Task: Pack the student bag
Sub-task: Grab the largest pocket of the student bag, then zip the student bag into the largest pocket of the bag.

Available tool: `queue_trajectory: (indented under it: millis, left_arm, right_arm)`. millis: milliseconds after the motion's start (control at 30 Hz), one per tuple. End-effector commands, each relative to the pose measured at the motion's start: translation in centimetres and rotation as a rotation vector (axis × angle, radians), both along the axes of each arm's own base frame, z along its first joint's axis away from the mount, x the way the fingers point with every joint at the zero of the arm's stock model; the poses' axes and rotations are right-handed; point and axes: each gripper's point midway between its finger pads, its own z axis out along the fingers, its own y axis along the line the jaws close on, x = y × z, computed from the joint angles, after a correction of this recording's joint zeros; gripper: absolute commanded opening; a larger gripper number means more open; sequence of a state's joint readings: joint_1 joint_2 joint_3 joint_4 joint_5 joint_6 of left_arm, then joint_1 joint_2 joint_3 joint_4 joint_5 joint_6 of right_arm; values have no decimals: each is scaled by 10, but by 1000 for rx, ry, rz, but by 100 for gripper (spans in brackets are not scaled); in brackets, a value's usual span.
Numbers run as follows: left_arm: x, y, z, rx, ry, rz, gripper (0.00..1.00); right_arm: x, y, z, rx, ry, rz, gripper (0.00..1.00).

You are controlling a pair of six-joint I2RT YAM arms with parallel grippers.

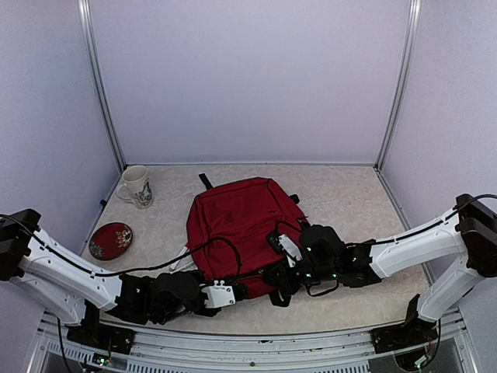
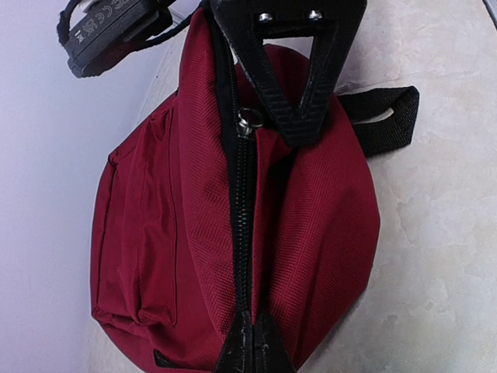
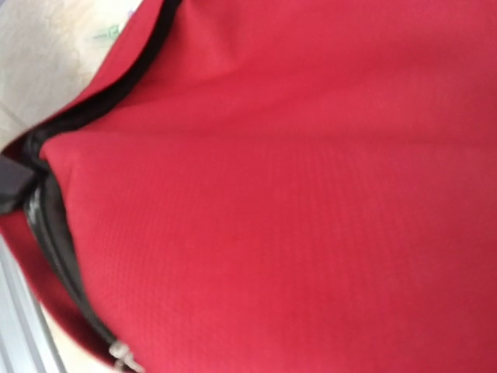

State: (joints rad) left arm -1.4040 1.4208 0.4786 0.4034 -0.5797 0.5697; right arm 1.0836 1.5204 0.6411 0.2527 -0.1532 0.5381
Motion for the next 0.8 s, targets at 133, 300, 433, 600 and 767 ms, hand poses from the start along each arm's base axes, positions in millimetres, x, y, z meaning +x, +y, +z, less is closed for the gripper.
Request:
queue_trajectory:
  millis: [133, 300, 433, 600, 767]
  left_arm:
    - [4, 4, 2, -6, 8, 21, 0]
    - [3, -3, 7, -12, 4, 5, 0]
    - [-1, -9, 13, -35, -2, -14, 0]
    - [-10, -15, 21, -84, 3, -66, 0]
    - [-12, -18, 34, -143, -10, -85, 0]
  right_arm:
    - [-13, -6, 29, -25, 1, 68, 0]
    - [-31, 0, 28, -144, 70, 172, 0]
    - [-44, 14, 35, -182, 169, 234, 0]
    - [-53, 44, 67, -74, 275, 289, 0]
    - [-58, 73, 91, 44, 322, 355, 0]
